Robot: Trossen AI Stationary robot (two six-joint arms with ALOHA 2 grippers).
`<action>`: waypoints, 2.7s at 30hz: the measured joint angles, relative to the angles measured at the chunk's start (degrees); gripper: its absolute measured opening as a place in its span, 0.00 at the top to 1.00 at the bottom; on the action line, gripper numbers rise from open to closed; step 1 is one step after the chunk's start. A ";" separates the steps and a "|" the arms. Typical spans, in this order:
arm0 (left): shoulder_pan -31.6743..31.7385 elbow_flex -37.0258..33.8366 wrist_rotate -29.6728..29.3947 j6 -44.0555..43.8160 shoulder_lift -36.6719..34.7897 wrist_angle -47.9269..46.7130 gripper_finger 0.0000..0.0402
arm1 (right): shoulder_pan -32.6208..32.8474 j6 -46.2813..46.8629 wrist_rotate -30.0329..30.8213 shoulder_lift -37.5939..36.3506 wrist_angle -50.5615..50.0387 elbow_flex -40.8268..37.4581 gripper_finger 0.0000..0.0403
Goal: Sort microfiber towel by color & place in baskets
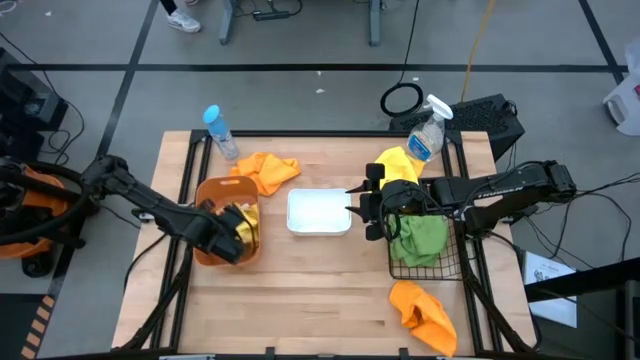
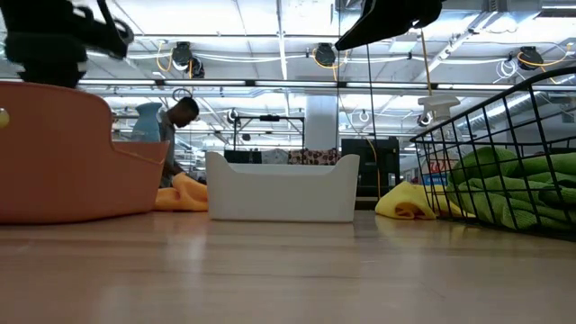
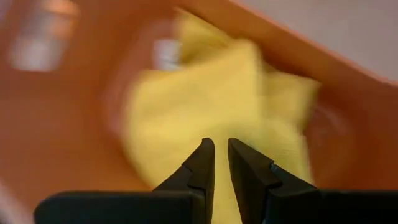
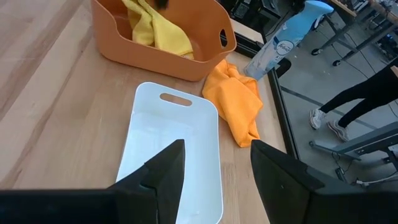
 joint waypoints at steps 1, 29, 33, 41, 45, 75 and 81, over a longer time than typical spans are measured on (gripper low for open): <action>0.21 -1.36 1.74 1.47 0.28 3.90 0.87 | 0.00 0.04 -0.01 0.00 -0.14 0.00 0.56; 0.29 7.96 -28.40 22.84 0.47 24.29 0.87 | -2.36 2.11 15.10 -0.01 -5.08 0.03 0.56; 1.64 5.30 -33.32 27.95 1.80 33.65 0.86 | -8.05 8.20 10.49 0.17 -15.11 2.52 0.54; 6.97 0.05 -34.50 35.64 4.63 43.06 0.86 | -21.94 15.22 -5.97 1.46 -26.04 6.33 0.49; 10.26 -0.14 -31.69 38.40 4.65 44.06 0.86 | -27.91 13.94 -11.32 3.40 -28.57 6.38 0.42; 20.09 -0.14 -18.90 50.78 10.31 56.72 0.86 | -30.52 8.05 -12.35 36.67 -52.96 26.01 0.35; 20.10 -0.14 -18.90 50.78 10.29 56.73 0.86 | -30.89 7.45 -7.24 41.11 -53.45 26.01 0.35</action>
